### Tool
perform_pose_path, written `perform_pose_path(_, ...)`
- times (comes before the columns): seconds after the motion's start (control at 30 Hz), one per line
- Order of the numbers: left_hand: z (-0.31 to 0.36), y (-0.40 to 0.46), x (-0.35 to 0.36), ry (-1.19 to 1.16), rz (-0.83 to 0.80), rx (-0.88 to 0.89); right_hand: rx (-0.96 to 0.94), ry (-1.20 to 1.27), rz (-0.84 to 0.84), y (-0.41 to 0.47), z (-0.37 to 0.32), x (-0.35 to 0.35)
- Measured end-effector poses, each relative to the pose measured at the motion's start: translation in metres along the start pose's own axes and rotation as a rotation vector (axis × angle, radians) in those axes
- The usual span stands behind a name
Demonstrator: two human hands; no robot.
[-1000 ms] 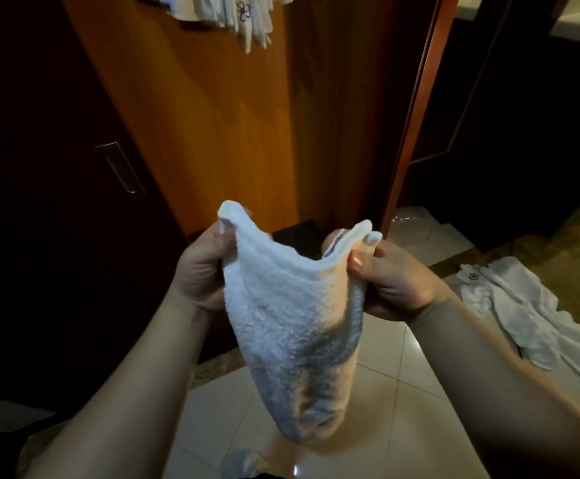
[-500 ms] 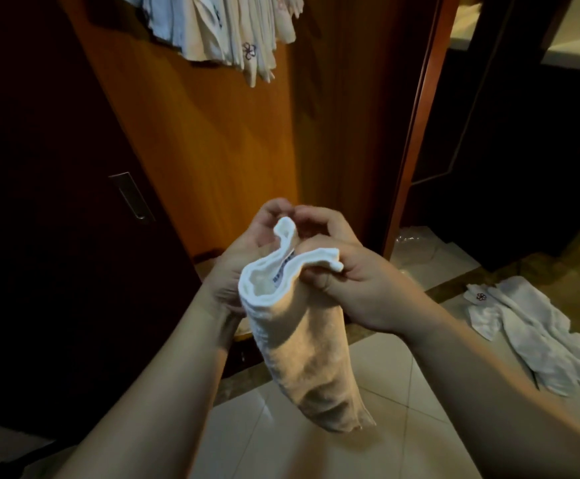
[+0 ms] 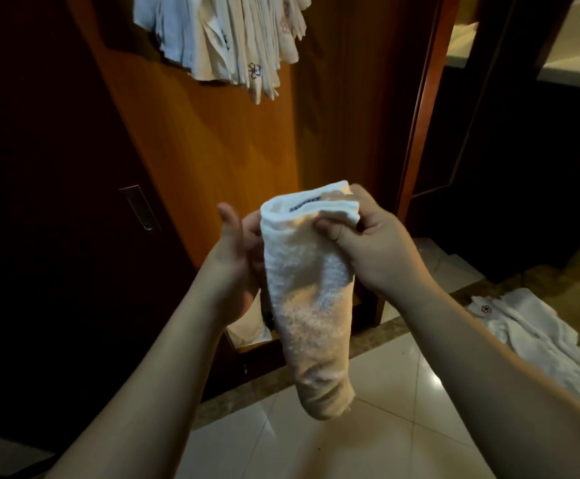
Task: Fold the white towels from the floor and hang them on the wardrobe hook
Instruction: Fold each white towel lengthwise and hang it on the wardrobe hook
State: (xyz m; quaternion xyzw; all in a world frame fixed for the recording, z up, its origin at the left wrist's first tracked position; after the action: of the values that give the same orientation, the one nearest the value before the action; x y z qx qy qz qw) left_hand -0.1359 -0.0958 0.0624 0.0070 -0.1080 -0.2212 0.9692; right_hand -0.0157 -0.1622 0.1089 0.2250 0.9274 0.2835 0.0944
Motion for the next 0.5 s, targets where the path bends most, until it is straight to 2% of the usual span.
perform_pose_path(0.07,0.006,-0.001,0.000,0.024,-0.002,0.074,0.018,-0.024,0.060,0.006,0.001,-0.003)
perform_pose_path(0.13,0.008,0.004,-0.009,0.037,0.085,0.124,-0.003,-0.051,0.077,0.010,-0.001,0.000)
perform_pose_path(0.23,0.018,0.010,-0.010,0.011,0.109,0.180,-0.005,-0.080,0.107,0.011,-0.002,-0.001)
perform_pose_path(0.37,0.026,0.012,0.001,-0.018,0.121,0.156,0.057,-0.042,0.166,0.009,0.006,-0.011)
perform_pose_path(0.5,0.035,0.019,0.002,-0.033,0.167,0.131,0.172,0.007,0.076,-0.010,0.031,-0.009)
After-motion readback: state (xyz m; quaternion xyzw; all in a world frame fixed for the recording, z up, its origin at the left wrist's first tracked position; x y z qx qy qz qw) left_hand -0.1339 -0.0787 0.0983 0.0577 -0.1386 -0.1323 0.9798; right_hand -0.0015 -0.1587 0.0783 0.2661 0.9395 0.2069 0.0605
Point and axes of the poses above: each hand's wrist, its own y-axis towards the middle knuckle, its own x-axis out of the palm, z = x × y, the point moved 9 cm from there along y, towards the middle knuckle, and after that the axes turned 14 degrees about z, right-handed, at the moved point
